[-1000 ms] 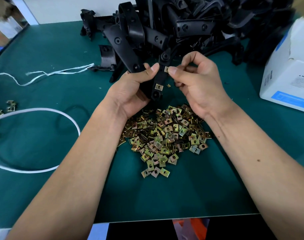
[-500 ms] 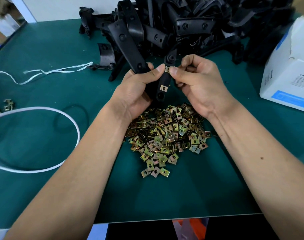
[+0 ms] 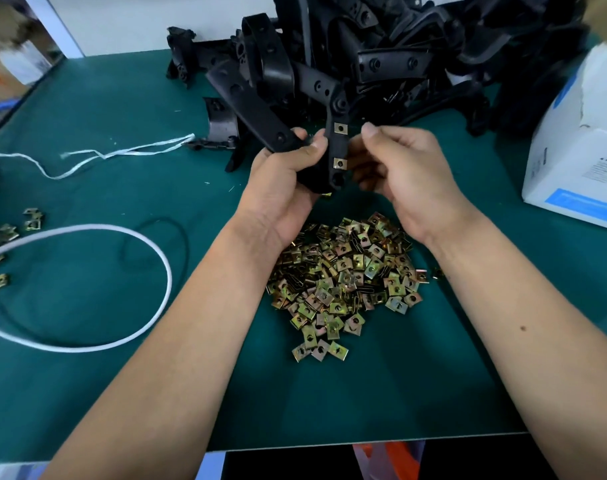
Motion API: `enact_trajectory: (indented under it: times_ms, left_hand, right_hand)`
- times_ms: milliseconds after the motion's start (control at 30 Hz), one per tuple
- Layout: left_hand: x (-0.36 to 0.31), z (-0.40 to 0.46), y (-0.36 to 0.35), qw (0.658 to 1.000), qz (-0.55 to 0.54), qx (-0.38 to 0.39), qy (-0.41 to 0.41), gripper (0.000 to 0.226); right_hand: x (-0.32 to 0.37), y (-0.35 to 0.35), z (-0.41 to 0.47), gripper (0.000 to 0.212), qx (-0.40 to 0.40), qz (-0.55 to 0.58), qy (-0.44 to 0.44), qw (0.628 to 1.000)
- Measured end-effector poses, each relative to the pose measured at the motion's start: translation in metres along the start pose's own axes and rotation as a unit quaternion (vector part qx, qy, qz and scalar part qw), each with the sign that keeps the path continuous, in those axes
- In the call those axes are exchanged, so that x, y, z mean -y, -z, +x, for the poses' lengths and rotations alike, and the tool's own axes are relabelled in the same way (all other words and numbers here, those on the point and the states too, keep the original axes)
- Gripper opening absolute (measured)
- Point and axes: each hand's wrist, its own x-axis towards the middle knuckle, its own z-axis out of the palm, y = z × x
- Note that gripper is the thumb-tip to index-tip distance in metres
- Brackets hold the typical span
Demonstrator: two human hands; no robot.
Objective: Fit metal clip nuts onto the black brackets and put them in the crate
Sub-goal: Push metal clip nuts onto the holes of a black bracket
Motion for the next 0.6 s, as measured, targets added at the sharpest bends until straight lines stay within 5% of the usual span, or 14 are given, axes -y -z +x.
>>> enact_trajectory:
  times_ms: [300,600]
  left_hand:
    - [0.01,-0.012,-0.019,0.963,0.155,-0.127,-0.178,0.034]
    - [0.047,-0.04,-0.139,0.917,0.268,-0.015,-0.294,0.04]
  right_hand:
    - [0.0,0.001,-0.008,0.017,-0.015,-0.137,0.04,0.99]
    - [0.042,0.094,-0.061,0.025,-0.116,-0.159,0.072,0.978]
